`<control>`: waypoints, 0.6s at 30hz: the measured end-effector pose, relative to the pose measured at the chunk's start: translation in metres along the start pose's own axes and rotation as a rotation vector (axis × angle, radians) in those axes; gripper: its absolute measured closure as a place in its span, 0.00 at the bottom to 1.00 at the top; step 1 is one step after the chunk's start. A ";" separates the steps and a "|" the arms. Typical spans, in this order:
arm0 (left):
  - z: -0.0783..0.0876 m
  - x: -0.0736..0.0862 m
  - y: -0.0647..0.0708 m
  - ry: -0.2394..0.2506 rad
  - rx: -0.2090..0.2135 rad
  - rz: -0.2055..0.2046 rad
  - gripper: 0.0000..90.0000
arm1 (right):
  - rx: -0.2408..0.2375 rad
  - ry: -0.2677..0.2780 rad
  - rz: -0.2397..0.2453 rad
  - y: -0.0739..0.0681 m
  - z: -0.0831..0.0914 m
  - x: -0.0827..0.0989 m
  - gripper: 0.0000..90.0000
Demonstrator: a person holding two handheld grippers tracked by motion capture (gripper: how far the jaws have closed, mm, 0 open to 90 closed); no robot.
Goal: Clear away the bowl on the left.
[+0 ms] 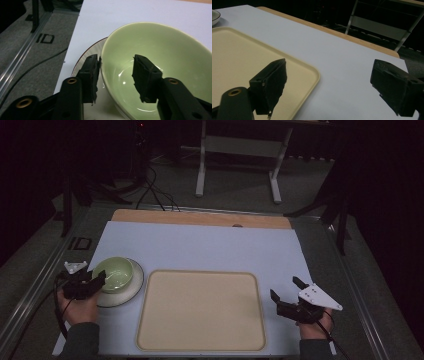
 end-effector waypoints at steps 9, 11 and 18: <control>-0.005 0.004 -0.008 -0.058 0.013 0.072 0.78 | 0.002 0.005 0.001 0.000 0.001 0.000 0.15; -0.006 0.005 -0.007 -0.068 0.023 0.070 0.78 | 0.002 0.006 0.001 0.000 0.001 0.000 0.15; -0.010 0.006 -0.008 -0.088 0.035 0.083 0.79 | -0.002 0.009 0.009 0.000 0.001 0.000 0.15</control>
Point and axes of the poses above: each handheld gripper's, and its own axes: z roughly backward along the jaws, x roughly out of its underside, y roughly to its right, the point moved 2 cm from there along -z, roughly forward along the jaws, and after that the axes turned 3 degrees about y, right-handed, at the moved point
